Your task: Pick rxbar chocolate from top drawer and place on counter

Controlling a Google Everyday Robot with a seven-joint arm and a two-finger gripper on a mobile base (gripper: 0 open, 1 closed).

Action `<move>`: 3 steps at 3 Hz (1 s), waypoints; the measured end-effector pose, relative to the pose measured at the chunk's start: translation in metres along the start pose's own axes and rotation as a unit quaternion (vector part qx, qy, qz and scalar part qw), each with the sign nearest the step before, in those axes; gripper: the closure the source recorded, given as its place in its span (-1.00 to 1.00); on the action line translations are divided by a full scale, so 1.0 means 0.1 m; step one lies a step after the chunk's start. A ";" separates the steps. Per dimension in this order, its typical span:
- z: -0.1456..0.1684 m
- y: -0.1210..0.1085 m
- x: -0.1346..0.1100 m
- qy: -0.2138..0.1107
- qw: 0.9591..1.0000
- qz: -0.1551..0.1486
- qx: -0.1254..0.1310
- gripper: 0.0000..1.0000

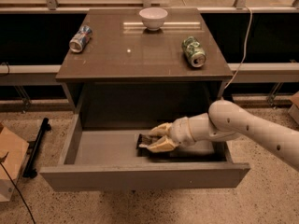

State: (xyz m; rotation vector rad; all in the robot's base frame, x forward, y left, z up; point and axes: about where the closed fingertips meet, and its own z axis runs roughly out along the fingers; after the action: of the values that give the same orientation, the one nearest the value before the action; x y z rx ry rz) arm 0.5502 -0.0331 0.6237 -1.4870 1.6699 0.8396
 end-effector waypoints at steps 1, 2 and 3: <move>-0.17 -0.07 -0.30 -0.001 0.999 -0.031 0.009 1.00; -0.36 -0.16 -0.68 0.001 0.997 -0.079 0.023 1.00; -0.53 -0.27 -1.10 0.014 0.991 -0.134 0.025 1.00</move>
Offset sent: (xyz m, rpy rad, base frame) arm 0.0306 0.0004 0.1373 -0.0481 -0.2946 0.0697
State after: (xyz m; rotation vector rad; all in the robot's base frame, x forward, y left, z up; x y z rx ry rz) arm 0.5785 -0.0252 0.7452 -1.6484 1.4569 0.6285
